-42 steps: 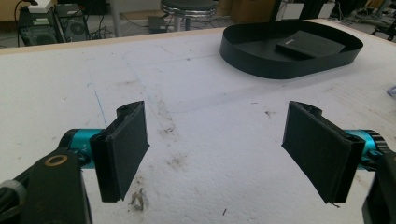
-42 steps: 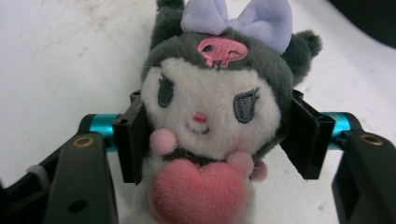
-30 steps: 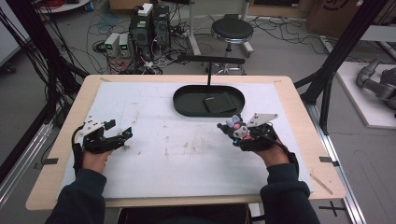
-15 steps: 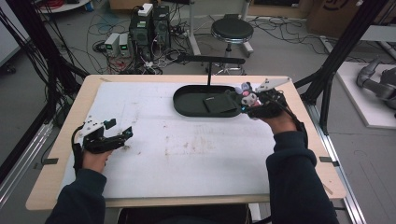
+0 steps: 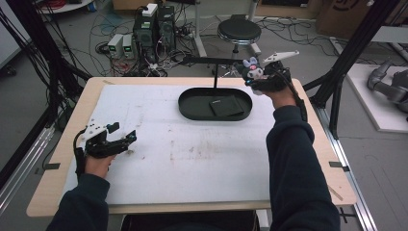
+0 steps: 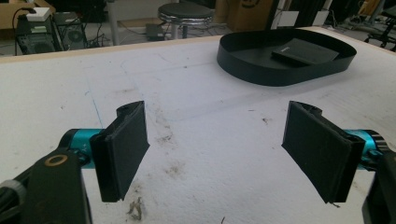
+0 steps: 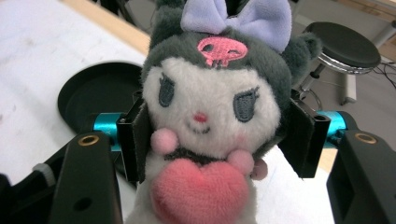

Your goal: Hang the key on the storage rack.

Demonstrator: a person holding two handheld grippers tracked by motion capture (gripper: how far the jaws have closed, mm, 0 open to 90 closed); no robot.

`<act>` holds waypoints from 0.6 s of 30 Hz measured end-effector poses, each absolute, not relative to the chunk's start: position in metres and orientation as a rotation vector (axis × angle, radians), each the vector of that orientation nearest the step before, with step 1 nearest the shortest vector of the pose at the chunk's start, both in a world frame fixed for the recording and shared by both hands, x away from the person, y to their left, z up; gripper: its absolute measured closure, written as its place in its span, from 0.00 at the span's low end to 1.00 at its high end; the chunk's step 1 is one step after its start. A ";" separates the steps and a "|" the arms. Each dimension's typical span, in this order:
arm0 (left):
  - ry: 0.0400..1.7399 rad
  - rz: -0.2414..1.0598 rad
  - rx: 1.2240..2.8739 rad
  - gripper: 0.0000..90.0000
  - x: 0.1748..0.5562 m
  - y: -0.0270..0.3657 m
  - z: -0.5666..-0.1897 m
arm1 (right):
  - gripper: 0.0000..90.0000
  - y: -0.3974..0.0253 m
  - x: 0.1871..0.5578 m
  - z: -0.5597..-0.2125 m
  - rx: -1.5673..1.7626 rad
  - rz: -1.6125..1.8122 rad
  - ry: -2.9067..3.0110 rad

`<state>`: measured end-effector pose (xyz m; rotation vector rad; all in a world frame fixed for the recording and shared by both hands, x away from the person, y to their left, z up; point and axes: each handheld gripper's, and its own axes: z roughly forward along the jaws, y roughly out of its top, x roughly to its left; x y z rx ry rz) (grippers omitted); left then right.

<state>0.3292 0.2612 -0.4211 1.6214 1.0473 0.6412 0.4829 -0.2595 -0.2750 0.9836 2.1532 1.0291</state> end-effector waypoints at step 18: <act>1.056 0.645 1.613 0.24 0.329 0.262 -0.421 | 0.41 -0.271 0.504 -0.289 1.177 0.864 2.043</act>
